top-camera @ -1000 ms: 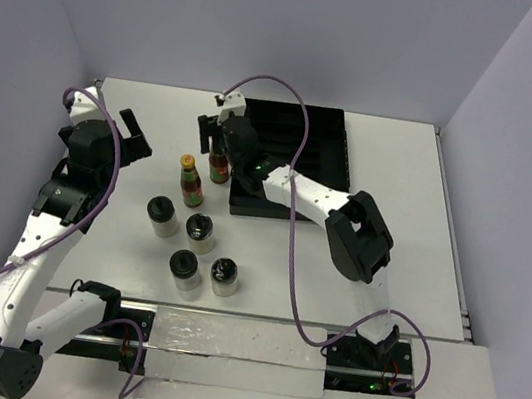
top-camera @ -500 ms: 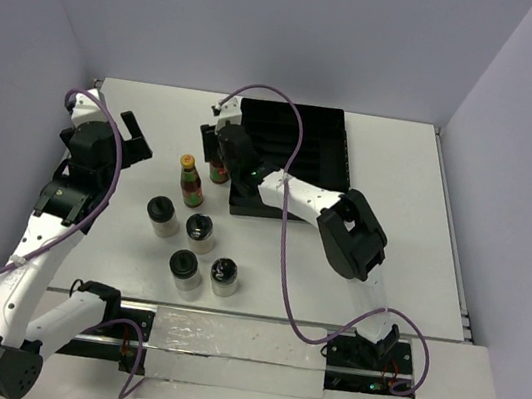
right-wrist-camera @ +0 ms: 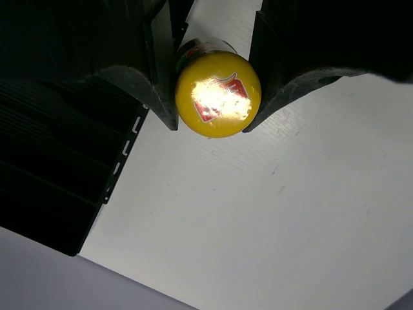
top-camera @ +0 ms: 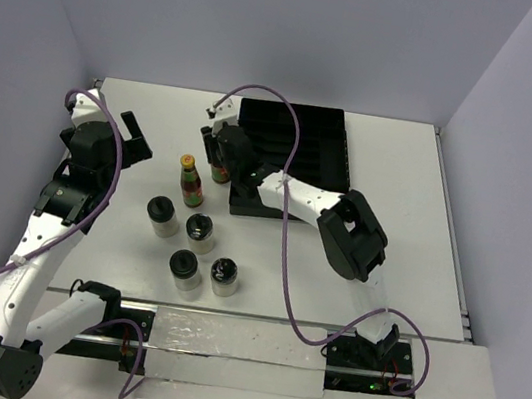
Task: Organize the condiment bottles
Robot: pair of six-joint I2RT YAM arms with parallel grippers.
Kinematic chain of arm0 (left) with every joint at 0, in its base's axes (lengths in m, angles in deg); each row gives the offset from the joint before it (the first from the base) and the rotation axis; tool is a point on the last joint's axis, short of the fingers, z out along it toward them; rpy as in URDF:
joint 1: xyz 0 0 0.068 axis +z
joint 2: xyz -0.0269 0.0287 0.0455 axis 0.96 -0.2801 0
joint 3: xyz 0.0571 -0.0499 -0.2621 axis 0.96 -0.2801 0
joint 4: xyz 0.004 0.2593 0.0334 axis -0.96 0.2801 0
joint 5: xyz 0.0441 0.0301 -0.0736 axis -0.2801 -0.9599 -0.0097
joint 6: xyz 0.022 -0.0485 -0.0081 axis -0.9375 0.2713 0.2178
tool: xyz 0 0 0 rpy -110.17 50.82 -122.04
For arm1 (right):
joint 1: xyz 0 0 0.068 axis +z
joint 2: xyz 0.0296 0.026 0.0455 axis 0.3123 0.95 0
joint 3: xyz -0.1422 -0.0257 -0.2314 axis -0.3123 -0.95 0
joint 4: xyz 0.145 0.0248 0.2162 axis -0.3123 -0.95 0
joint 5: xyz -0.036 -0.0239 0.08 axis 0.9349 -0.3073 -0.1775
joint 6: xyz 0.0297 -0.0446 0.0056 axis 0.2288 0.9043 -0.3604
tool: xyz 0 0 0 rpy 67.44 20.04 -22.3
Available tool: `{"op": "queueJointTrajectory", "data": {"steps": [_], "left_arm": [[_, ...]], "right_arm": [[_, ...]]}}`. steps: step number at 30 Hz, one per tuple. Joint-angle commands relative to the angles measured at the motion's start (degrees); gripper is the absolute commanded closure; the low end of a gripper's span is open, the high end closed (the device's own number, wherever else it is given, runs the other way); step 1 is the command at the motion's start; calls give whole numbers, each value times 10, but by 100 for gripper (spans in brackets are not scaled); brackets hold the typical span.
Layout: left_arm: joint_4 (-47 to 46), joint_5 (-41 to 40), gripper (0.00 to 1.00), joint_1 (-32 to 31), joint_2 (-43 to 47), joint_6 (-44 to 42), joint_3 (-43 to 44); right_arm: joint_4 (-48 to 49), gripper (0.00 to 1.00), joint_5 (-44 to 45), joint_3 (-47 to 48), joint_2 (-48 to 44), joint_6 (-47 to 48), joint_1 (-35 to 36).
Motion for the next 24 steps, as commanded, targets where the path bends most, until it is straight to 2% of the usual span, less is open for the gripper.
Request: {"op": "queueJointTrajectory", "data": {"steps": [1,8,16,24], "left_arm": [[-13,-9,1,-2,1,-5,-1],[1,-28,1,-2,-10,-9,12],[-2,-28,1,-2,-10,-9,15],[3,13,1,-2,-29,10,31]], "right_arm": [[64,91,3,75,-65,37,-3],[15,91,22,236,9,49,-22],[-2,91,41,373,77,-5,-71],[-5,91,54,433,123,-40,-132]]}}
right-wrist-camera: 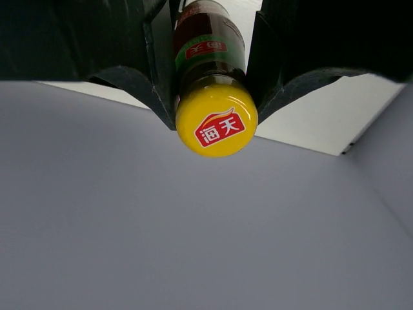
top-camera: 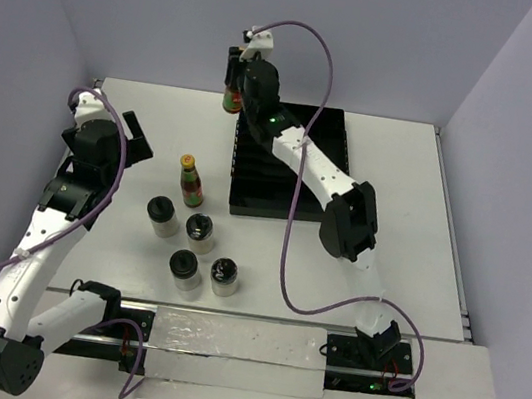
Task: Organize the condiment bottles
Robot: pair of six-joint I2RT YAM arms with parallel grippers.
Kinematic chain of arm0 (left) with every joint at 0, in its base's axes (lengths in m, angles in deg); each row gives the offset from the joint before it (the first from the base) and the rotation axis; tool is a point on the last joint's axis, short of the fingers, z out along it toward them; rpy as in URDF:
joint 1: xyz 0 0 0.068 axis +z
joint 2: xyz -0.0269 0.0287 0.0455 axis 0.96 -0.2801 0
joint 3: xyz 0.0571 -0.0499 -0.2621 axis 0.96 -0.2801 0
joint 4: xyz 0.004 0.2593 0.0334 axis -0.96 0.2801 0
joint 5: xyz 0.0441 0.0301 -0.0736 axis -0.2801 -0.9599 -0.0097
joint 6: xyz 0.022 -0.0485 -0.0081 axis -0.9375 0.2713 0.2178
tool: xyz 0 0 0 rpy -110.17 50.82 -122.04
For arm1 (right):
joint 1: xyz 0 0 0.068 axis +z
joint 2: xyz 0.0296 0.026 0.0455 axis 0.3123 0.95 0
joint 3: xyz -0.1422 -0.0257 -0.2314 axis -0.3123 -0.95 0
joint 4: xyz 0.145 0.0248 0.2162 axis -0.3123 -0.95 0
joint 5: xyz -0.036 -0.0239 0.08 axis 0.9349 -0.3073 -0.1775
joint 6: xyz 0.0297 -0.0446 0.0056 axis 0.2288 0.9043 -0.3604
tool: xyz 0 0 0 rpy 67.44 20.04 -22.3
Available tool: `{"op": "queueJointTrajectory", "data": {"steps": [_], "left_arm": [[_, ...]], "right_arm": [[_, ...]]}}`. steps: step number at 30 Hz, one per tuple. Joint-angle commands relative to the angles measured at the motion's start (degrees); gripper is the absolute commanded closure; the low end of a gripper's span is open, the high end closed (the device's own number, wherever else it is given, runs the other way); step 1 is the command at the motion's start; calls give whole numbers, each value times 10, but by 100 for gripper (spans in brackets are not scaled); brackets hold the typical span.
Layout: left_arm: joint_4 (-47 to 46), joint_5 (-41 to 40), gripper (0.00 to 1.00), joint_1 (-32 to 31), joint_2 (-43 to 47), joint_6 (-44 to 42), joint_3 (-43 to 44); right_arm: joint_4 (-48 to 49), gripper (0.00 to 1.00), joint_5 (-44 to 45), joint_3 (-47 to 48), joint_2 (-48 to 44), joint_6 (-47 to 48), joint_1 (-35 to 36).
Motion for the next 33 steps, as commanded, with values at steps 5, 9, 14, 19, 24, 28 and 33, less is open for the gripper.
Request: {"op": "queueJointTrajectory", "data": {"steps": [5,9,14,19,24,28,33], "left_arm": [[-14,40,0,-2,-21,20,28],[-31,48,0,-2,-33,25,25],[-36,48,1,-2,-51,25,32],[-45,51,1,-2,-62,27,31],[-52,51,1,-2,-76,30,29],[-56,53,1,-2,-82,29,28],[-56,51,1,-2,-85,30,27]], "right_arm": [[66,91,31,64,22,-16,-59],[74,91,31,75,46,-8,-79],[88,91,32,89,75,7,-88],[92,91,20,109,99,-5,-103],[108,91,4,103,113,-16,-112],[116,91,-1,118,132,-8,-113],[132,91,-5,103,141,-4,-112]]}}
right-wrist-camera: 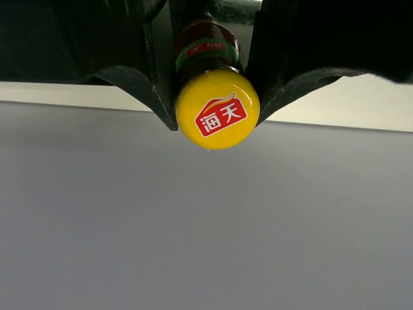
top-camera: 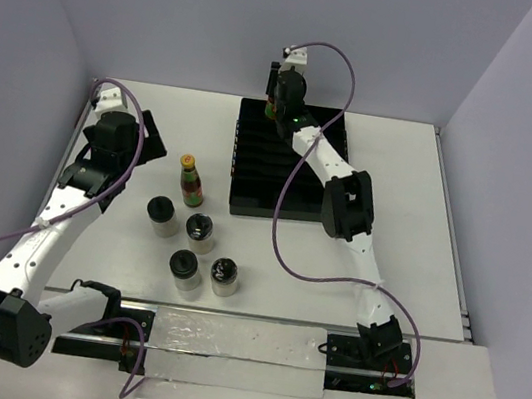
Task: Organize the condiment bottles
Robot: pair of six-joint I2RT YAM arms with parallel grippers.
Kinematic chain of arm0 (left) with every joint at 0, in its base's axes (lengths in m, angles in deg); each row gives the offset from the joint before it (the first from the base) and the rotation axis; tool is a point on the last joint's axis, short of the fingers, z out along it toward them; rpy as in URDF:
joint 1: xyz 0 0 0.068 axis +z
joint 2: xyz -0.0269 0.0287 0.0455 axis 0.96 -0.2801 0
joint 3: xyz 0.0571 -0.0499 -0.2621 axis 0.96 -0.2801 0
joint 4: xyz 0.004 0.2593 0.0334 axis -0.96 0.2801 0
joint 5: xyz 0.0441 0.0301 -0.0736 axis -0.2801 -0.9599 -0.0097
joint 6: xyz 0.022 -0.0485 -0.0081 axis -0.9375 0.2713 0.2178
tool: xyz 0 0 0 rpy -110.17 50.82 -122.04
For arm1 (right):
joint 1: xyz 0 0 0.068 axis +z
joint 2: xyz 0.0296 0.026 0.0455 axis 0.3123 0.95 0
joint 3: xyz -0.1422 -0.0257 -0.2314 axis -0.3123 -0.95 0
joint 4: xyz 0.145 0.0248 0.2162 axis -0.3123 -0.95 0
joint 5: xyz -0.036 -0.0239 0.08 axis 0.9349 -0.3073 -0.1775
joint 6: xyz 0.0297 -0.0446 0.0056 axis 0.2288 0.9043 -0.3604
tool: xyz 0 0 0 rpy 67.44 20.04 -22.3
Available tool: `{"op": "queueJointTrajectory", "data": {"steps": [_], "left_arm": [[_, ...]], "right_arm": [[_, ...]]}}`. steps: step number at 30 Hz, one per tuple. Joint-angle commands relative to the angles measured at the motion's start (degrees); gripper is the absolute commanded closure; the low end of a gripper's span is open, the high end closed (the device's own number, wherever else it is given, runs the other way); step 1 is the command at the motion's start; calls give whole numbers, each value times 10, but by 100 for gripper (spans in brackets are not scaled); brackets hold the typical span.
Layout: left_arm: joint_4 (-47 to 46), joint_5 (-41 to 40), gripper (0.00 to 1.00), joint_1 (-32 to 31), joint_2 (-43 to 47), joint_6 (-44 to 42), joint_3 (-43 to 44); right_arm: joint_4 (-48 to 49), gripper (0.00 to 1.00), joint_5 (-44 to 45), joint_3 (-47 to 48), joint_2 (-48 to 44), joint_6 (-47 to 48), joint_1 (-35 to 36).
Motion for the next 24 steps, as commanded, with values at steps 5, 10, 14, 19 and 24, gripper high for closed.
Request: {"op": "queueJointTrajectory", "data": {"steps": [5,10,14,19,24], "left_arm": [[-29,4,1,-2,1,5,21],[-28,7,1,-2,1,6,19],[-24,10,1,-2,5,9,17],[-20,14,1,-2,13,10,15],[0,20,1,-2,16,11,22]], "right_arm": [[117,91,-3,16,-9,9,3],[120,75,4,-13,-21,6,4],[118,43,2,-37,-33,8,6],[111,30,6,-48,-48,12,8],[111,23,0,-101,-116,9,14]]}}
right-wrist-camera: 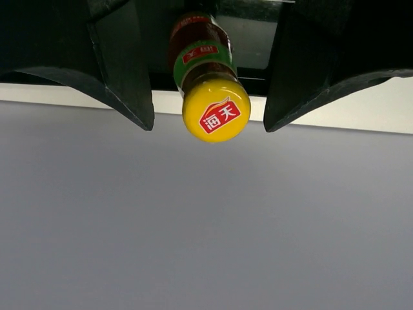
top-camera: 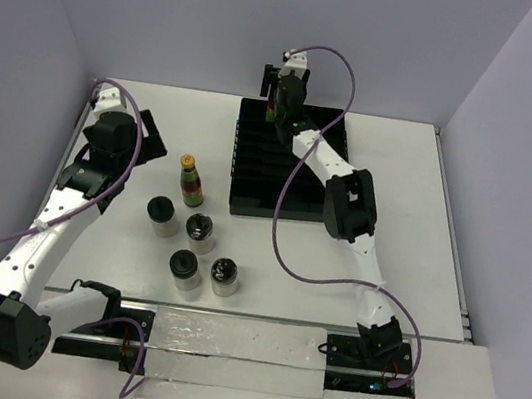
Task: Organize the condiment bottles
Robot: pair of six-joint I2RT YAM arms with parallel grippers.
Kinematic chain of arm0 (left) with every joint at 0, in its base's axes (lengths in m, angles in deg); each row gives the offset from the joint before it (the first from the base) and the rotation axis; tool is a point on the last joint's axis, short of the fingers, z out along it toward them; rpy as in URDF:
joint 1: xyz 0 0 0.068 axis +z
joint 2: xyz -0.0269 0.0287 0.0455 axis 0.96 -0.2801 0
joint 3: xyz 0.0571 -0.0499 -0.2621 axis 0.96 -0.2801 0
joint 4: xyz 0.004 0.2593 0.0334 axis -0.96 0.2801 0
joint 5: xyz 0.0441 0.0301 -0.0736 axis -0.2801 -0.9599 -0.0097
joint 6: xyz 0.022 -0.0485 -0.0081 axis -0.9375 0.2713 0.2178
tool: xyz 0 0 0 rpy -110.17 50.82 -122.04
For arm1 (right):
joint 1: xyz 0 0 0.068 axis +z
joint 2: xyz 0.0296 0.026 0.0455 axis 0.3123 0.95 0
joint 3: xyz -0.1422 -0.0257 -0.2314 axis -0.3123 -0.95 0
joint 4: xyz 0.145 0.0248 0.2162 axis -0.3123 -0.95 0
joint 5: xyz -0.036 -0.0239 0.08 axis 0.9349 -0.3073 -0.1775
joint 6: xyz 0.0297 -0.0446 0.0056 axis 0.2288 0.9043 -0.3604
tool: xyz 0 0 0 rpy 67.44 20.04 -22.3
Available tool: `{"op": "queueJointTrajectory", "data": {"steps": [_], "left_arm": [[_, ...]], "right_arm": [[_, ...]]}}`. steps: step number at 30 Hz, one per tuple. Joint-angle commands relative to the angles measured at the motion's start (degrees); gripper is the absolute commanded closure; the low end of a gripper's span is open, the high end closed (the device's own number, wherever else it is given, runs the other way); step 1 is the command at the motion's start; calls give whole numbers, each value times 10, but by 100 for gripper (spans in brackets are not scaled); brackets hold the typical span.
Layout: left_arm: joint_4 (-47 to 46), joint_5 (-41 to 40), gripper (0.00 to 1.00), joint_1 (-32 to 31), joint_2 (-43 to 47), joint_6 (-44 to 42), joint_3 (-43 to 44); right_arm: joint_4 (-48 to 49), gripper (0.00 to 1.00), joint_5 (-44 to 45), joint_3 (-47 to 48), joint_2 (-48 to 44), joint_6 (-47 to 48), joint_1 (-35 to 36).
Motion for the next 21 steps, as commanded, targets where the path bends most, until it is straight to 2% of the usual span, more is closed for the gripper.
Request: {"op": "queueJointTrajectory", "data": {"steps": [1,5,11,17,19,21], "left_arm": [[10,14,1,-2,7,4,26],[37,13,1,-2,-6,10,36],[54,-1,1,-1,-15,42,31],[48,14,1,-2,-2,48,22],[69,-3,1,9,0,63,32],[102,2,1,51,-4,93,63]], "right_arm": [[62,23,2,-65,-127,5,12],[78,20,14,-147,-210,13,23],[-1,14,-19,-241,-318,38,74],[-63,11,-144,-381,-437,-27,134],[-60,10,-153,-433,-469,-23,163],[-28,8,-120,-488,-484,-6,209]]}}
